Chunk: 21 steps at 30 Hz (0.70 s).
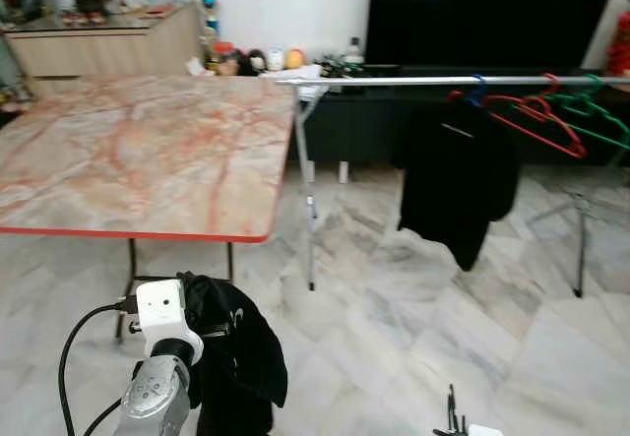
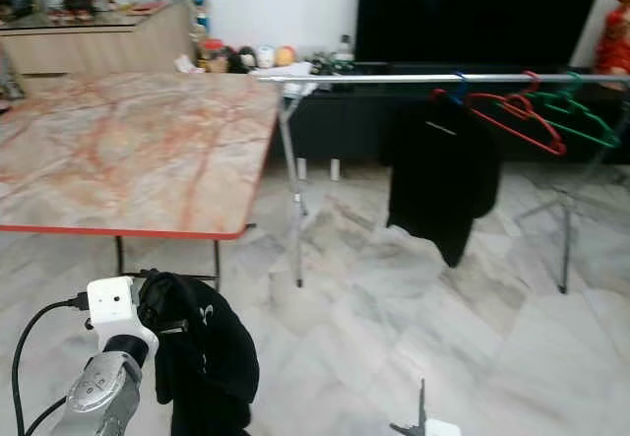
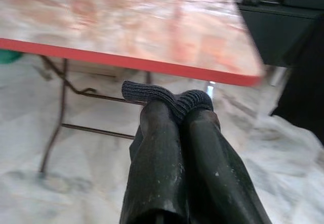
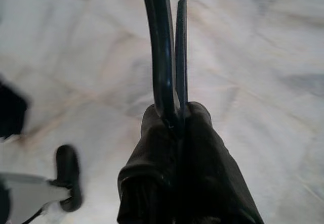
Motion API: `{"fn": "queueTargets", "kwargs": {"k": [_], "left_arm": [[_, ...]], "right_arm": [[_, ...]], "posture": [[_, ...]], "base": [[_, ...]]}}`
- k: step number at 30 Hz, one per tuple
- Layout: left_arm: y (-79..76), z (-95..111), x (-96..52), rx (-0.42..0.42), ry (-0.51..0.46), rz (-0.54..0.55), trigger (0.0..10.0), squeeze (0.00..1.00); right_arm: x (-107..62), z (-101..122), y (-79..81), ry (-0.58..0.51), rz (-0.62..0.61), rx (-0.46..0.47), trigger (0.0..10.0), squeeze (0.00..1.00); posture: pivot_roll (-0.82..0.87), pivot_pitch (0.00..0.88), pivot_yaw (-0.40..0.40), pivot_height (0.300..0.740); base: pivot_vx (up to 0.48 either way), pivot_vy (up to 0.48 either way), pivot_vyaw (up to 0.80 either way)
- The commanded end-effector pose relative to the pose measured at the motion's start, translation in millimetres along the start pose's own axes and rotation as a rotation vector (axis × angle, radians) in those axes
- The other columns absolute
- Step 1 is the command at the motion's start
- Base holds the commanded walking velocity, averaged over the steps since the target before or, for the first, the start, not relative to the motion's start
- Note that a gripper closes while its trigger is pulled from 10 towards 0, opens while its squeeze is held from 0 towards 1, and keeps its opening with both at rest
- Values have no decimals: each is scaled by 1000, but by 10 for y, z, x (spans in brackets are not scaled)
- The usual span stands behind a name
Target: Hang hanger
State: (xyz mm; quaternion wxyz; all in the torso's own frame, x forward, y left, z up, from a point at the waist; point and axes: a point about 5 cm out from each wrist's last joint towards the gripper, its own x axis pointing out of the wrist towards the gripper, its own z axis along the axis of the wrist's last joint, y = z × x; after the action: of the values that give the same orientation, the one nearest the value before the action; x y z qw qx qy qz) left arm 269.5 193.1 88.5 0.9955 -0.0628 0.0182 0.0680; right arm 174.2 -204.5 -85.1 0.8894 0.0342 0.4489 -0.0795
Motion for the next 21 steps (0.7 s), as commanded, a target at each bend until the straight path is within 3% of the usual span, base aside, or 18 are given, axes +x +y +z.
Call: {"fn": "queueTargets", "kwargs": {"k": [1,21], "left_arm": [[-5,149,31,2,-48,7,10000,0],[53,217,36,18,-51,25,10000,0]], "right_arm": [[-15,-78,-39,35,-3,-8,10000,0],[-57,-225,-91,64,-3,-12,10000,0]], "posture": [[75,24,48,740],[86,51,39,740]], "base": [[0,480,0],[0,480,0]]}}
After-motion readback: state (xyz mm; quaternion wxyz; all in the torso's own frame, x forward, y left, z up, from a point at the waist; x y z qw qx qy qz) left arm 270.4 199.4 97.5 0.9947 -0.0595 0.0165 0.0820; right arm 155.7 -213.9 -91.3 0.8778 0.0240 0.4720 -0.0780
